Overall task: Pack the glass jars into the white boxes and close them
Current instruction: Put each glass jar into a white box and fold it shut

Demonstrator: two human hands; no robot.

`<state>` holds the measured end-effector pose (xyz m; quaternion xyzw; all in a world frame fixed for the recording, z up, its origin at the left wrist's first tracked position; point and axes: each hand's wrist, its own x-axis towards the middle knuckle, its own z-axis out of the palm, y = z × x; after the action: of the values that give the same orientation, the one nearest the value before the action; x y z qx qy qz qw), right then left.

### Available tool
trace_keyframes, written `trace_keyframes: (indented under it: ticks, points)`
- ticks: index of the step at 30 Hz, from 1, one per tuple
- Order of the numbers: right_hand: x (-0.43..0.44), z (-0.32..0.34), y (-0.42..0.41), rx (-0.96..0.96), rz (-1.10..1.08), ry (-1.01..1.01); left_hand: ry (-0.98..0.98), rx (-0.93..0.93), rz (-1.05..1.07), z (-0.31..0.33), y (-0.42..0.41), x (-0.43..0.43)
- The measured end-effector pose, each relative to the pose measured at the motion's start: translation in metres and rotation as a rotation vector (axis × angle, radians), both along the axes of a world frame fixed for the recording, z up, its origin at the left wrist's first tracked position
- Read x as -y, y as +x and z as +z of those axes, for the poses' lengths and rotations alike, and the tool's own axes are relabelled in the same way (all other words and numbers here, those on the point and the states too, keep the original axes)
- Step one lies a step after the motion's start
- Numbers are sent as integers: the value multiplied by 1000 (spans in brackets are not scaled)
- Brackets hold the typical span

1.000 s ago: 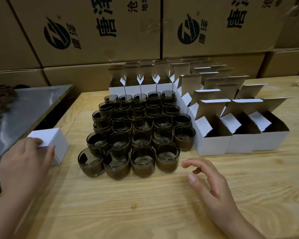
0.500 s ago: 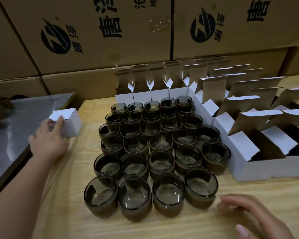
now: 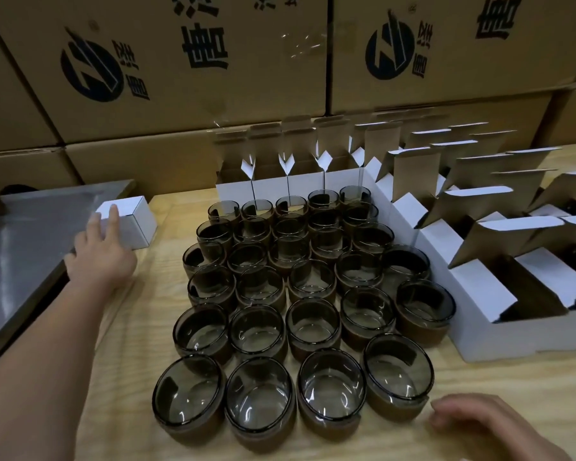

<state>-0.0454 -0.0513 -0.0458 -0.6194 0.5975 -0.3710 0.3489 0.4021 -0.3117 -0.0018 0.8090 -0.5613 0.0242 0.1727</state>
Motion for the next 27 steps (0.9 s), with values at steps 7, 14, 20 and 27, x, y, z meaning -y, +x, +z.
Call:
trace_keyframes:
  ticks: [7,14,20,27]
  points:
    - [-19,23,19,-204,62,-152,-487,-22,-58,49,-61,-64]
    - [-25,17,16,-214,49,-267,-724,-395,-441,71,-161,-165]
    - [-25,14,16,-196,39,-276,-841,-367,-820,27,-269,-248]
    - [-29,17,3,-221,-79,-383,-779,-220,-955,-31,-324,-268]
